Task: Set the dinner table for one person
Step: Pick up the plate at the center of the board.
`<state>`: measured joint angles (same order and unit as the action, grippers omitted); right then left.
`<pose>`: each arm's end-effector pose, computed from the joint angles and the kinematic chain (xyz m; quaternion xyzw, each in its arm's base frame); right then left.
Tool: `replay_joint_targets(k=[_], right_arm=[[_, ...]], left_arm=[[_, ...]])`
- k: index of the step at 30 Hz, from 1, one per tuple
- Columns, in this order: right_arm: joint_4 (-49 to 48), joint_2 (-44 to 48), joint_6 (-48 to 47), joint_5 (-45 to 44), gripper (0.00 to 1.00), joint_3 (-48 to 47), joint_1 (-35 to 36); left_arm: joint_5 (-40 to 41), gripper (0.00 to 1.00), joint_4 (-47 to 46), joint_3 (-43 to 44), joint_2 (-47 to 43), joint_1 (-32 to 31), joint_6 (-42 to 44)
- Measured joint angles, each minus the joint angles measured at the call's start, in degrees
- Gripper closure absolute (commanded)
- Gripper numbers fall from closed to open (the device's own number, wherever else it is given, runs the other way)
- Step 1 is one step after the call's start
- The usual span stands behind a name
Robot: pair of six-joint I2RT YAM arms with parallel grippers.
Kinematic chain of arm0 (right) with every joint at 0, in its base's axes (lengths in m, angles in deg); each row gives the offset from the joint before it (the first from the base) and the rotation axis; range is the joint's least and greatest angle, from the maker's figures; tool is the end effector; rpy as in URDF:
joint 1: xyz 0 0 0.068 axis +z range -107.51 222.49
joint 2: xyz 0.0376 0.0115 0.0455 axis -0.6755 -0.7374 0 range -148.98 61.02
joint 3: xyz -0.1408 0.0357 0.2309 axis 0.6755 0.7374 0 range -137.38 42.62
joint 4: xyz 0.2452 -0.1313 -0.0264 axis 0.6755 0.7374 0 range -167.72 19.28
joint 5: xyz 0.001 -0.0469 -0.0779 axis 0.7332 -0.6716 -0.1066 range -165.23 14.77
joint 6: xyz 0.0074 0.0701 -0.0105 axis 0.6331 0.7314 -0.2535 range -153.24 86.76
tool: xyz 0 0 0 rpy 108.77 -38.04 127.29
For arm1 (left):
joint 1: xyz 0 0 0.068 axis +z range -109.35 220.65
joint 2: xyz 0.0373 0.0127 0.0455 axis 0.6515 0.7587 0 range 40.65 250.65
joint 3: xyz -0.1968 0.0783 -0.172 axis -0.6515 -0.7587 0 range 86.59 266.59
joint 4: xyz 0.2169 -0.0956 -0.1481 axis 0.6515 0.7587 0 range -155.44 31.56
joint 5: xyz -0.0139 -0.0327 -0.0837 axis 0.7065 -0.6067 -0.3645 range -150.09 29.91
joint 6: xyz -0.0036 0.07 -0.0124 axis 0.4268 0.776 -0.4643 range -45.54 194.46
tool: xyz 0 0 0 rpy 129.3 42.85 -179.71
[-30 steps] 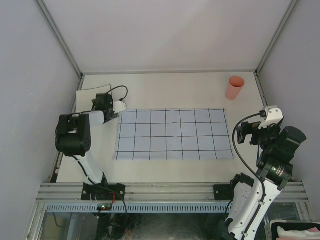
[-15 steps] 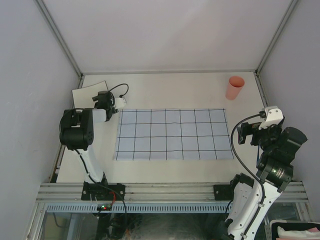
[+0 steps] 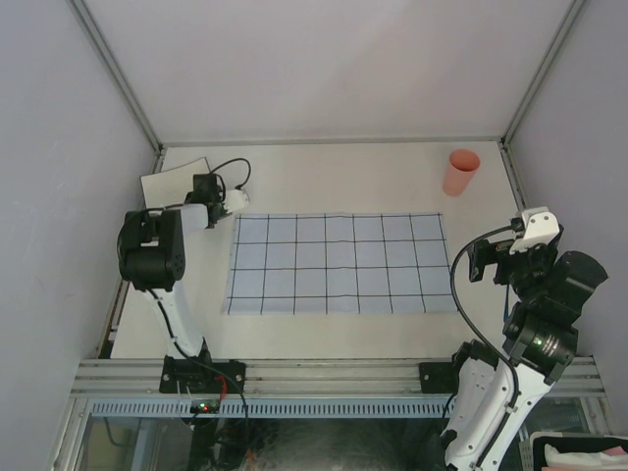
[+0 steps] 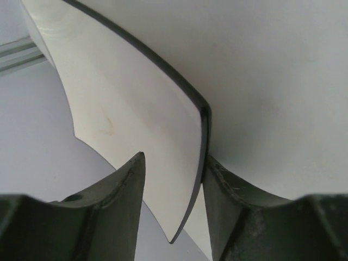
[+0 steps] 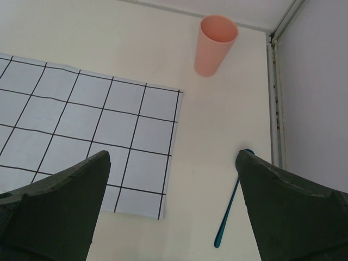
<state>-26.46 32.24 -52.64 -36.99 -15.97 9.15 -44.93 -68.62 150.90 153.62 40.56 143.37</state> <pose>0.1031 -0.0244 0.3800 -0.0884 0.7974 0.0062 0.5969 0.4342 0.0147 0.1049 0.4784 0.7844 0.3129 0.2408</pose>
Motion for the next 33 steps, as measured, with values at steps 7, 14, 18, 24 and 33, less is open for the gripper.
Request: replay_joint_targets(k=[7, 14, 18, 24, 33], right_arm=[[0.5, 0.8, -0.2, 0.0, 0.0, -0.2, 0.0], [1.0, 0.9, -0.2, 0.1, 0.0, -0.2, 0.0], [1.3, 0.9, -0.2, 0.3, 0.0, -0.2, 0.0], [1.3, 0.9, -0.2, 0.5, 0.0, -0.2, 0.0], [1.4, 1.1, -0.4, 0.5, 0.0, -0.2, 0.0]], left_arm=[[-1.3, 0.68, 4.4, 1.5, 0.3, 0.0, -0.9], [-2.0, 0.8, 5.8, 1.6, 0.3, 0.0, -0.9], [-2.1, 0.89, 6.1, 1.6, 0.3, 0.0, -0.9], [-2.2, 1.0, 6.4, 1.7, 0.3, 0.0, -0.9], [-2.3, 1.0, 6.8, 1.8, 0.3, 0.0, -0.9]])
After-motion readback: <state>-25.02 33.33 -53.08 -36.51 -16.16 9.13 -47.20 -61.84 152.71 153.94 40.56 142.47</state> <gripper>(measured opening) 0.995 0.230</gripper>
